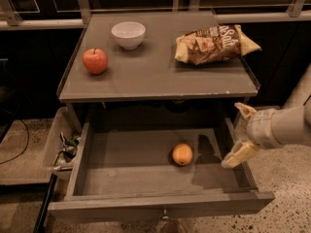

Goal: Place orange into top drawer

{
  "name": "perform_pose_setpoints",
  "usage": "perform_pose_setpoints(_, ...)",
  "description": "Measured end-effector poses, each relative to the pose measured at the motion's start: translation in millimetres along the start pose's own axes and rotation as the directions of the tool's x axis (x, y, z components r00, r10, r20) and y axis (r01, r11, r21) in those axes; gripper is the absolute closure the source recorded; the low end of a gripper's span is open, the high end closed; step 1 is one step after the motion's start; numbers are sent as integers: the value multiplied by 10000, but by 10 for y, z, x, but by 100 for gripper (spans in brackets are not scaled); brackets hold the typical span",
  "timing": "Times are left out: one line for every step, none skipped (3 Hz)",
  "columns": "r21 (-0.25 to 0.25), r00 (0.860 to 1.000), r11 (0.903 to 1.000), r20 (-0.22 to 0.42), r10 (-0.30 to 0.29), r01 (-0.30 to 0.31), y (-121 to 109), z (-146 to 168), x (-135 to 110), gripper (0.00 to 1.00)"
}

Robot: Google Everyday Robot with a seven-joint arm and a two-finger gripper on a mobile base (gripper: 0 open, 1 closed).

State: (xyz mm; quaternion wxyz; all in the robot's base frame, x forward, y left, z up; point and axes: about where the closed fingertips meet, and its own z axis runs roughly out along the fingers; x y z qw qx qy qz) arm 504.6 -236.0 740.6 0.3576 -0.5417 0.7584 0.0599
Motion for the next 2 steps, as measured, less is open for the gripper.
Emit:
perform_pose_setpoints(636,9995,9975,41,-315,311,-197,-601,-123,0)
perform_pose_setpoints(673,9993,9971,58,-360,355,-220,-641,-148,0)
